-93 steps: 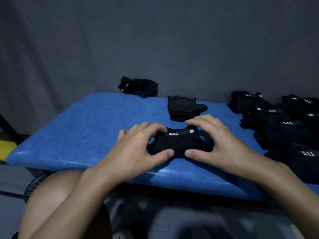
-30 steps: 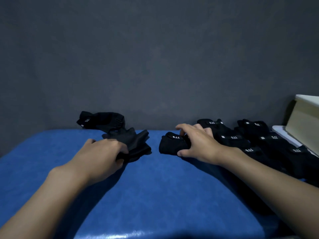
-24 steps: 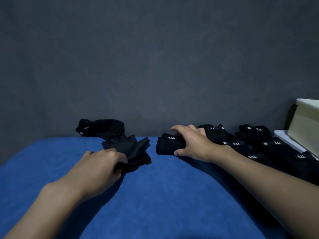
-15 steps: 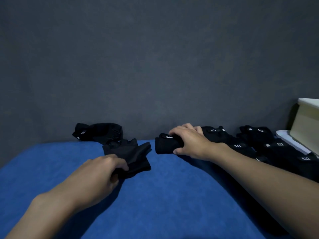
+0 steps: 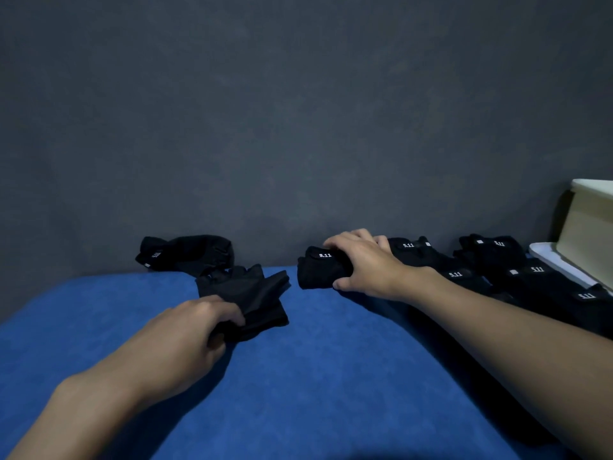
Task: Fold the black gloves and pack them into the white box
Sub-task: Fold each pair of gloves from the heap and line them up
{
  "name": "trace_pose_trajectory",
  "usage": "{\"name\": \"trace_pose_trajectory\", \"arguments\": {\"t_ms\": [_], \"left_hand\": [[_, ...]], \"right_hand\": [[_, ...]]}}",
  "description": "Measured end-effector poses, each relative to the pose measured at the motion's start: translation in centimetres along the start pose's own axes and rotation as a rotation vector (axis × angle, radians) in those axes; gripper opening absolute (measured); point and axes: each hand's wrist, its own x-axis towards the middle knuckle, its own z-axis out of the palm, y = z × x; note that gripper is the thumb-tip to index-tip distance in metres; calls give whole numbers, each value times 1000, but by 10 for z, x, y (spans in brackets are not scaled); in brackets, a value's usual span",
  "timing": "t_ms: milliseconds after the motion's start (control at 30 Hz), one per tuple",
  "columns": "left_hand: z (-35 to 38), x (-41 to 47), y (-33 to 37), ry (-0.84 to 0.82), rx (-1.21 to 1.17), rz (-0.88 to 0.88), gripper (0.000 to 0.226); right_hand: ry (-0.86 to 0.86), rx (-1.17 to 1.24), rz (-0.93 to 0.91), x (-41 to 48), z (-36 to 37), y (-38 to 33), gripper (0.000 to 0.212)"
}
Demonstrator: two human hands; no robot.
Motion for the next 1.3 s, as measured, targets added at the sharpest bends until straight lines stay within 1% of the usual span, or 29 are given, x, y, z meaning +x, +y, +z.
{"name": "trace_pose_trajectory", "arguments": {"t_ms": [133,233,333,433,667,867,967,1200,1300], "left_hand": [[2,0,-1,1,-18,5,32],[2,-1,-2,1,-29,7,32],[3,-1,-3,5,-29,6,32],[4,-1,-3,10,-29,7,31],[6,1,-4,10,-37,24,30],[7,2,-6,8,-35,27,33],[8,2,-5,11,-32,26,33],[7,1,-3,10,-35,24,31],[6,1,-2,13,-29,18,31]], "right_hand": [[19,-6,-9,-3,-1,1,58],[46,-13,-27,-4,-1,3,51],[50,-81,-26,-2,1,5,50],[19,-106,8,2,4,6,52],[-32,-67,68,6,8,3,47],[-91,-88,78,5,7,1,46],[-110,-99,90,6,8,-1,50],[28,-52,85,-4,13,3,67],[68,-40,75,-6,12,2,67]]}}
